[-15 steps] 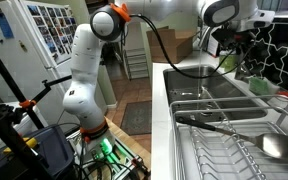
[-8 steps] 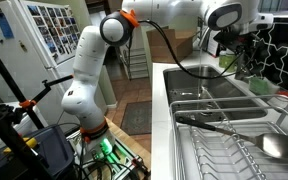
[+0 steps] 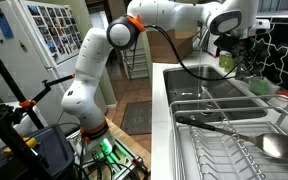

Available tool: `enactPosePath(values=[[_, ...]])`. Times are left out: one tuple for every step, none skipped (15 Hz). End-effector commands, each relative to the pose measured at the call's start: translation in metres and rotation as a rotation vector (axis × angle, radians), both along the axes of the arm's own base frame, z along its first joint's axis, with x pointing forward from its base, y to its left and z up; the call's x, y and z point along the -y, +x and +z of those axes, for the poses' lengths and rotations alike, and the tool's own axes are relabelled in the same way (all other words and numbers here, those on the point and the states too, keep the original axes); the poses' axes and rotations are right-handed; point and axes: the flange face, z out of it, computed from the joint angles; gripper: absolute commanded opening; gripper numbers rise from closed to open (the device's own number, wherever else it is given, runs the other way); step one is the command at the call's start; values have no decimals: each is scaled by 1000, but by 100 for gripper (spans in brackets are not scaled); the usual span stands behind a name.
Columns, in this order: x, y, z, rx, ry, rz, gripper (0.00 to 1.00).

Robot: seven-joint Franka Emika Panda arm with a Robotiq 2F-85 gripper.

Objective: Turn the faucet off

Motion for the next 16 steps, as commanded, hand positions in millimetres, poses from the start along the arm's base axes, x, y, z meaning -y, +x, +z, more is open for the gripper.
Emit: enactPosePath(values=[[2, 4, -4, 5, 29, 45, 100], [1, 6, -4, 4, 35, 52, 100], [-1, 7, -4, 4, 39, 58, 100], [-3, 8, -4, 4, 47, 62, 100], [-5, 9, -3, 3, 53, 67, 100], [-8, 10, -3, 6, 59, 74, 100], [-9, 12, -3, 10, 63, 79, 100], [-11, 14, -3, 27, 61, 89, 100], [-13, 15, -3, 30, 63, 95, 100], [-14, 17, -3, 39, 56, 104, 100], [-15, 18, -4, 40, 54, 110, 100], [-16, 19, -5, 41, 55, 117, 100], [-18, 20, -6, 42, 57, 123, 100], [-20, 22, -7, 41, 58, 132, 100], [-22, 23, -9, 41, 57, 138, 100], [-24, 24, -10, 41, 61, 143, 100]])
